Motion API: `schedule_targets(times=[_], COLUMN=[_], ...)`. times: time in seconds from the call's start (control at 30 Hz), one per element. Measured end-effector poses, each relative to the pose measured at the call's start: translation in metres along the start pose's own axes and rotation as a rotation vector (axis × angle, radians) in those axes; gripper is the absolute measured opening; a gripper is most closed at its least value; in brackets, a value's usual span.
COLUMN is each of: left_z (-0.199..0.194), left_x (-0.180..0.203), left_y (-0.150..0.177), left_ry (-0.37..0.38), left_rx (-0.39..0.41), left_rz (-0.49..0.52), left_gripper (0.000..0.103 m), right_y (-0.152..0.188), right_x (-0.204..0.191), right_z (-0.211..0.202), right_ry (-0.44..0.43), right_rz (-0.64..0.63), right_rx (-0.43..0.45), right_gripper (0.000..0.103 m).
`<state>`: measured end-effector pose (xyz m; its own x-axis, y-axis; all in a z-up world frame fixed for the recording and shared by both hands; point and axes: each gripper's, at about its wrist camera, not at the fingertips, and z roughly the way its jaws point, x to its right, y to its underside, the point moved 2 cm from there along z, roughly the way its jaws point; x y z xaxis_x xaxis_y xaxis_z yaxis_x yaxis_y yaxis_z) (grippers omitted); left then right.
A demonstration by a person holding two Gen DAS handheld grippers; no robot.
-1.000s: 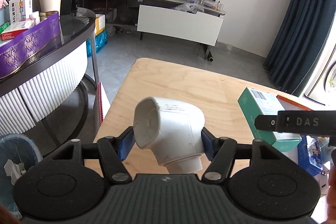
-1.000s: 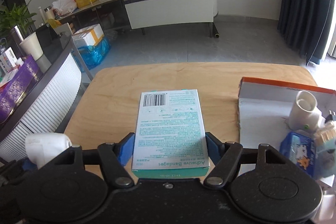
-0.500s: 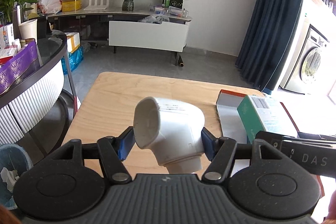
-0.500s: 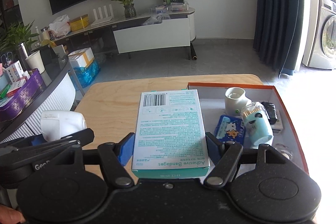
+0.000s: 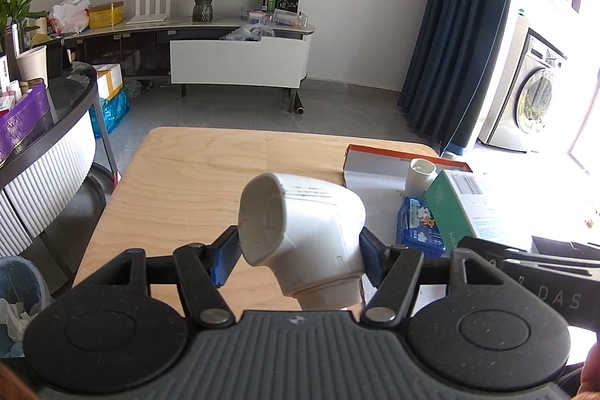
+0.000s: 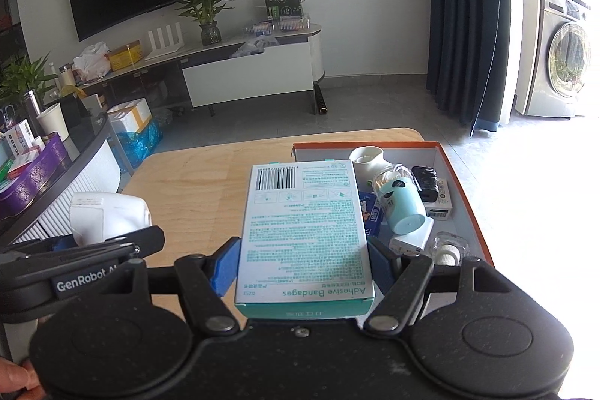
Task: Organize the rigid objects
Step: 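Carry the white plug and teal bandage box over the orange-rimmed box, then lower the white plug and teal box toward the box contents with both grippers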
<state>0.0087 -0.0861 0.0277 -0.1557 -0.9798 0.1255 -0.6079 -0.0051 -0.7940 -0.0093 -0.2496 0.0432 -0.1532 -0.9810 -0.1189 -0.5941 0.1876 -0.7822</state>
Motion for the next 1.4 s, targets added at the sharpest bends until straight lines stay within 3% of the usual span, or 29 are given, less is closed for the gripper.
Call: schedule_targets(times=[0.97,1.4], left_z=[0.009,0.023], left_x=[0.077,0.101], left_y=[0.014,0.014], left_ry=[0.167,0.193], left_rx=[-0.045,-0.066], left_rz=[0.112,0.162], left_gripper=[0.066,0.066], right_y=[0.015,0.013], right_x=[0.088,0.111], right_z=[-0.033,-0.027], right_ry=[0.152,0.174], right_rz=[0.118,0.149], right_rx=[0.044,0.046], right_gripper=[0.084,0.084])
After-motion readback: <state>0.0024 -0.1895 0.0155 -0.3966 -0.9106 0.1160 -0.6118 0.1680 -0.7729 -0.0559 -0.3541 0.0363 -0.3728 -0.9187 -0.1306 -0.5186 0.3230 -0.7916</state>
